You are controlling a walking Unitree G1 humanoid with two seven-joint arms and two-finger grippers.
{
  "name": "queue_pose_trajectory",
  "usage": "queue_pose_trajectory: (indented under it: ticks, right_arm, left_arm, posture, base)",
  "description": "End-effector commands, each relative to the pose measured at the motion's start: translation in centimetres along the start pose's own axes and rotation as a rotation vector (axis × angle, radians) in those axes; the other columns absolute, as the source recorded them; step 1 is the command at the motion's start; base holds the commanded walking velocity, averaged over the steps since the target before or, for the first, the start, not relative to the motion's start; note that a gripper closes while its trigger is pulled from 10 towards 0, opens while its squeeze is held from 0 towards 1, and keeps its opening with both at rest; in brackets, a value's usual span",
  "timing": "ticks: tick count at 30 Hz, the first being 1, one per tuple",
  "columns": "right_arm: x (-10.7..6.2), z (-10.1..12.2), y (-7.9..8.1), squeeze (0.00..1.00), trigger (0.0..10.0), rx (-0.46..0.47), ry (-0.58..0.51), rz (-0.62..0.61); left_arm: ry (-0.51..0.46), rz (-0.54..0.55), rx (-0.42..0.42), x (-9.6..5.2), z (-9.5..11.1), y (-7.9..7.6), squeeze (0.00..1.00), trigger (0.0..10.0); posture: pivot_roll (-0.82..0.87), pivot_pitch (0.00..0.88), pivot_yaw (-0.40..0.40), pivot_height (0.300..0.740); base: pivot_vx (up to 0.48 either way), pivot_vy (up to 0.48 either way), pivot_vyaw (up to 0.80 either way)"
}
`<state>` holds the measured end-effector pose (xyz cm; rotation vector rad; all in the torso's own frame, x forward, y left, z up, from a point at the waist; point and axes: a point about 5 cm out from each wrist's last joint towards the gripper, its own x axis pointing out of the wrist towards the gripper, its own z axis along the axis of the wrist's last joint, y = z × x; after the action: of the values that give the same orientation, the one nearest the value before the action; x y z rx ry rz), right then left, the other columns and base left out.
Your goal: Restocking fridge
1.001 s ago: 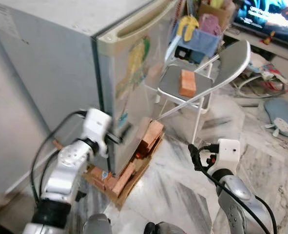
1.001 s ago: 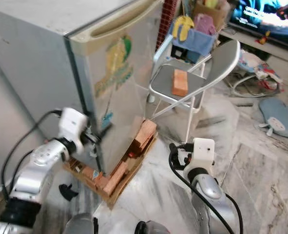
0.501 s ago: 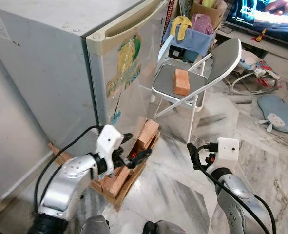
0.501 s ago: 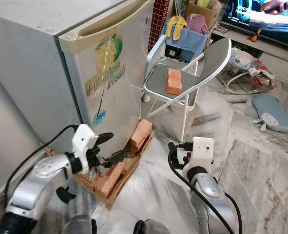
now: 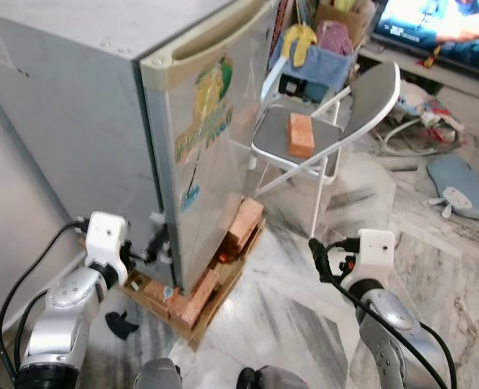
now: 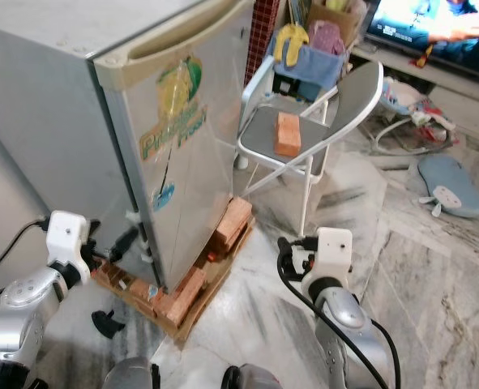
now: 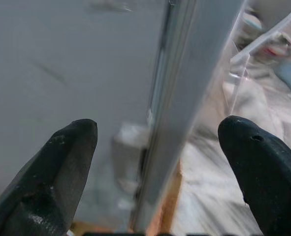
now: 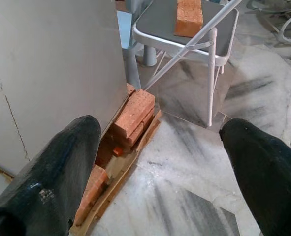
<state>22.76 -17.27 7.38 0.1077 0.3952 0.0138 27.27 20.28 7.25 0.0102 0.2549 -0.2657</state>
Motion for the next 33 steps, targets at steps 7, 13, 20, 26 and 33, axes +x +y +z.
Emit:
queue_pose_trajectory:
  ticks: [7,13,20,26,33]
  right_arm:
    - [0.1,0.2,-0.4,0.0,10.0,-0.006,-0.004,-0.013]
    - [0.1,0.2,-0.5,0.0,10.0,-0.006,-0.005,-0.013]
    - [0.0,0.2,-0.5,0.0,10.0,-0.009,-0.006,-0.012]
    - [-0.1,0.2,-0.6,0.0,10.0,-0.008,-0.002,-0.01]
    - [-0.3,0.2,-0.6,0.0,10.0,-0.009,-0.003,-0.015]
  left_arm:
    - [-0.057,0.158,0.099,3.7,2.1,-0.5,0.0,10.0]
    - [-0.079,0.176,0.153,5.9,3.5,-1.6,0.0,10.0]
    - [-0.125,-0.226,0.06,6.9,4.5,-7.0,0.0,10.0]
    - [-0.069,-0.807,0.105,3.2,4.0,-14.6,0.0,10.0]
    - [-0.007,-0.962,0.094,1.2,3.2,-16.2,0.0,10.0]
  posture:
    - [0.12,0.022,-0.11,0.74]
    - [0.12,0.026,-0.114,0.74]
    - [0.11,0.031,-0.114,0.74]
    - [0.11,0.035,-0.117,0.74]
    - [0.11,0.041,-0.114,0.74]
  base:
    - [0.0,0.0,0.0]
    - [0.0,0.0,0.0]
    - [0.0,0.0,0.0]
    - [0.0,0.0,0.0]
    - [0.0,0.0,0.0]
